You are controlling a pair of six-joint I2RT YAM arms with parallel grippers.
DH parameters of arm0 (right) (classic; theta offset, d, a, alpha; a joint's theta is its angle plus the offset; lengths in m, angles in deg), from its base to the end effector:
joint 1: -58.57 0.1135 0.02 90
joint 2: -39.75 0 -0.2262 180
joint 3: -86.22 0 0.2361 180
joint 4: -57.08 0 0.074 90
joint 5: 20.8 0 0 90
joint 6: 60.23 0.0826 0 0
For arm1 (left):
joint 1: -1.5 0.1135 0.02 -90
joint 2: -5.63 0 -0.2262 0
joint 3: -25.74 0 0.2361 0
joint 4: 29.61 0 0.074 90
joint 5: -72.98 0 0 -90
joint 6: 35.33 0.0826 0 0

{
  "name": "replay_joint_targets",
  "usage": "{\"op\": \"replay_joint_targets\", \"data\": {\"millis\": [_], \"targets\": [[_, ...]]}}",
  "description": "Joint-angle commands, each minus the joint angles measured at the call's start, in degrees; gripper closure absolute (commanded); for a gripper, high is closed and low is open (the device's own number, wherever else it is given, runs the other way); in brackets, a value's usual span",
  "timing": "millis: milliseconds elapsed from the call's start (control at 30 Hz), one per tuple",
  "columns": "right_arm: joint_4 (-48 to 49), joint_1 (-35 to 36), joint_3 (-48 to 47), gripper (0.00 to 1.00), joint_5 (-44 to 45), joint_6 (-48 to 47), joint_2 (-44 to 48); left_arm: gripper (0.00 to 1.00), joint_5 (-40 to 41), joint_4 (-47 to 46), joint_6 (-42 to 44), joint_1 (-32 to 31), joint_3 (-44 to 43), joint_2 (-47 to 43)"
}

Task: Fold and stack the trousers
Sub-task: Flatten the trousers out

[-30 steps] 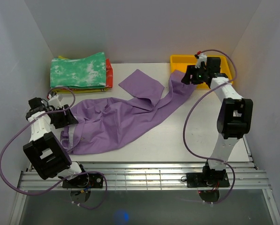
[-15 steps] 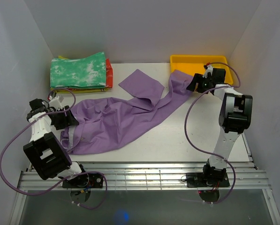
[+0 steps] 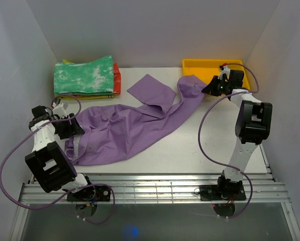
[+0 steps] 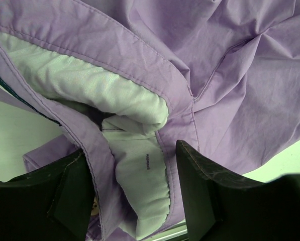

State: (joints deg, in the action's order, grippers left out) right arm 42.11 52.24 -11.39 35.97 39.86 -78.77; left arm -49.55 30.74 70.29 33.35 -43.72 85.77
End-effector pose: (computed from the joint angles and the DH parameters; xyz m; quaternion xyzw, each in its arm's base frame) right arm 0.4667 -0.0062 0.1441 -0.0069 0.8632 0.2688 0.4273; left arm 0.2443 0.0995 0.1568 -0.0880 0.9439 -0.1892 0.2560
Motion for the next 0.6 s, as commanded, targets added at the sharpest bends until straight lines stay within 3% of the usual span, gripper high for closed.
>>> {"op": "replay_joint_targets", "data": {"millis": [0,133,233,400,467,567], "targets": [[4.74,0.18,-0.43,0.92,-6.66,0.64,11.63,0.3,-0.25,-0.19,0.38,-0.04,-1.07,-2.88],[0.35,-0.88,2.37,0.92,-5.27,-1.73,21.82,0.31,1.24,-1.06,0.73,-0.04,-0.2,-4.02],[-9.11,-2.81,6.5,0.92,0.17,-5.5,32.27,0.32,2.39,-1.33,1.08,0.13,-0.02,-4.29],[-22.48,-9.13,20.47,0.92,7.2,-14.73,51.79,0.36,4.31,-2.21,2.31,0.49,-0.8,-3.59],[-30.28,-11.76,24.77,0.92,8.01,-18.69,57.49,0.4,5.11,-3.0,2.93,0.84,-1.68,-2.54],[-36.64,-12.48,28.13,0.92,9.15,-22.21,61.82,0.54,6.95,-3.61,3.19,1.19,-4.75,0.97]]}}
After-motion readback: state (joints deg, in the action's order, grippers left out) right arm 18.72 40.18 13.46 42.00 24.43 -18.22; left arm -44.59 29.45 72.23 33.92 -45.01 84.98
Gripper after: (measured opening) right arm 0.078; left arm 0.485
